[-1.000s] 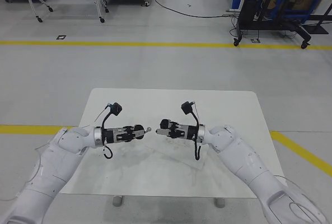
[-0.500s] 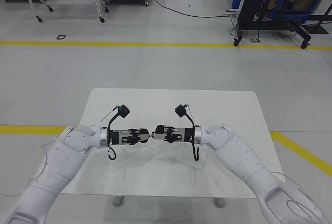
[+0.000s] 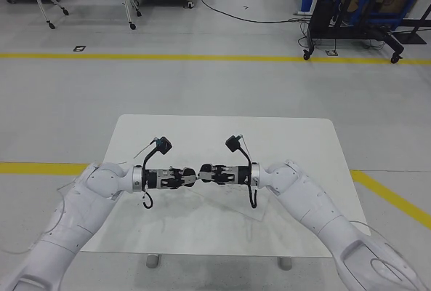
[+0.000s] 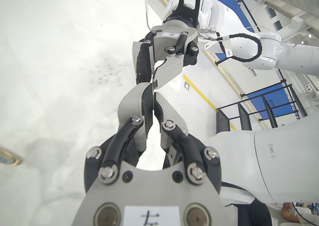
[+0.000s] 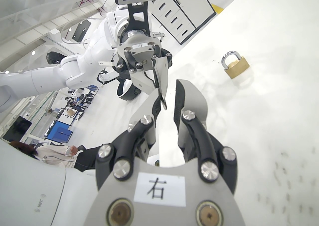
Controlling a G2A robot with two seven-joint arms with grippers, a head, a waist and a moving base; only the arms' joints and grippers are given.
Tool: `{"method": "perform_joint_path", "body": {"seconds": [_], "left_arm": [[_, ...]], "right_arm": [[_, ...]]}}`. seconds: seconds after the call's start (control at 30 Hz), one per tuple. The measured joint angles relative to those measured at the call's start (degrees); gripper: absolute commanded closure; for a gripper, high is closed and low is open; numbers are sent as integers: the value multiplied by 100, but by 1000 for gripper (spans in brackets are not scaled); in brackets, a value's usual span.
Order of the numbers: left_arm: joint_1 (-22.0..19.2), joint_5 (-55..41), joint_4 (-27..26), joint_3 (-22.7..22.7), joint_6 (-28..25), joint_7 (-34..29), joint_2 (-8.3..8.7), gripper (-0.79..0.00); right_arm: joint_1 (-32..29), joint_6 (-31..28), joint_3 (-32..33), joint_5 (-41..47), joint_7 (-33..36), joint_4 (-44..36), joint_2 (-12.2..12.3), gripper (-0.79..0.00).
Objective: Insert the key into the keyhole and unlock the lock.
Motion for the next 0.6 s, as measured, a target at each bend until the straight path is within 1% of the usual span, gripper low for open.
{"method": "perform_joint_path", "body": {"seconds": [0.43, 0.47, 0.5, 0.53, 0.6], "left_arm": [[38, -139, 73, -55, 29, 121, 9, 0], [43, -170, 86, -62, 33, 132, 9, -31], [46, -200, 98, -69, 35, 135, 11, -763], [48, -237, 113, -79, 35, 127, 13, -785], [49, -294, 140, -102, 33, 128, 17, -785]], "right_arm": [[60, -43, -77, -158, 24, 65, -35, 0], [62, -43, -81, -168, 15, 71, -37, 0], [64, -41, -84, -172, 7, 78, -40, 0], [69, -41, -82, -169, -15, 86, -43, 0], [69, -60, -61, -137, -73, 102, -45, 0]]}}
